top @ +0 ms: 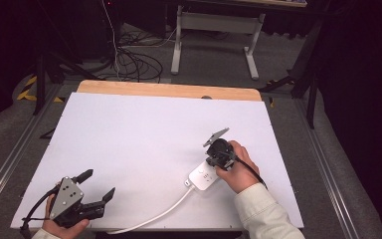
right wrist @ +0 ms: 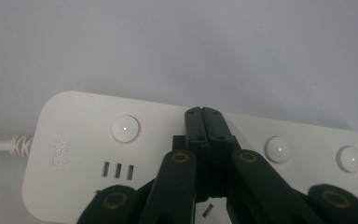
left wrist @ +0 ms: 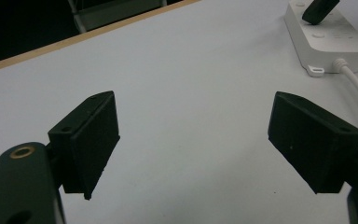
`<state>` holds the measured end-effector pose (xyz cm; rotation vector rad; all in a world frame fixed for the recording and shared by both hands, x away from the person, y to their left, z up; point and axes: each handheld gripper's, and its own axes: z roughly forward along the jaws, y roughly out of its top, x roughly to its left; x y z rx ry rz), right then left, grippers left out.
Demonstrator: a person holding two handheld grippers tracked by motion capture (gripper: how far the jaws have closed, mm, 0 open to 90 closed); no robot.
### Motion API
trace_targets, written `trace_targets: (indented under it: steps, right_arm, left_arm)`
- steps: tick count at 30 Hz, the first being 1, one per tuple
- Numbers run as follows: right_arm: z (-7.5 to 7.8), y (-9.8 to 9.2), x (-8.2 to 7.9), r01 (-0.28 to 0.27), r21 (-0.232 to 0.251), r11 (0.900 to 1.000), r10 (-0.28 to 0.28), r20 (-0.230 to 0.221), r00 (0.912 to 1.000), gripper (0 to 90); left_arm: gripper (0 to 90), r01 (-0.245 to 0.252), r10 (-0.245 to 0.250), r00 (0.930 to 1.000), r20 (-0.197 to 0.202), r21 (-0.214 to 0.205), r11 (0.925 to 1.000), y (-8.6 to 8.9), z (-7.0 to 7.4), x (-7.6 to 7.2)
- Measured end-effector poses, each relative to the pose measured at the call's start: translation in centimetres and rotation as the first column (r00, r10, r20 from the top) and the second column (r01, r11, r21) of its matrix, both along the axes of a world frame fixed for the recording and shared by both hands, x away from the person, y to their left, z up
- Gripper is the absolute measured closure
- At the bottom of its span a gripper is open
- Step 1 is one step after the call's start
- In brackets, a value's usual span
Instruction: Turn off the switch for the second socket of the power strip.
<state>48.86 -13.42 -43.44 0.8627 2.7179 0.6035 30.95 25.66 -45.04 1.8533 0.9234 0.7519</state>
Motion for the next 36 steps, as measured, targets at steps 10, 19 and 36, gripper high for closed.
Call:
trace_targets:
  steps: [10,19,36]
  right_arm:
    - [-0.08,-0.17,0.14,0.000,0.015,0.9999,0.000,-0.011,0.9999,90.0]
    - [-0.10,0.04,-0.05,-0.001,-0.002,1.0000,0.001,0.006,1.0000,90.0]
    - [0.83,-0.47,-0.66,-0.011,0.098,0.9952,0.006,0.052,0.9987,90.0]
  left_arm:
    - [17.0,0.006,-0.006,1.0000,0.000,0.006,1.0000,-0.04,0.01,0.01]
    - [17.0,0.002,-0.002,1.0000,0.001,0.005,1.0000,-0.04,0.02,0.02]
    - [17.0,0.003,-0.003,1.0000,0.000,0.004,1.0000,-0.01,0.00,0.05]
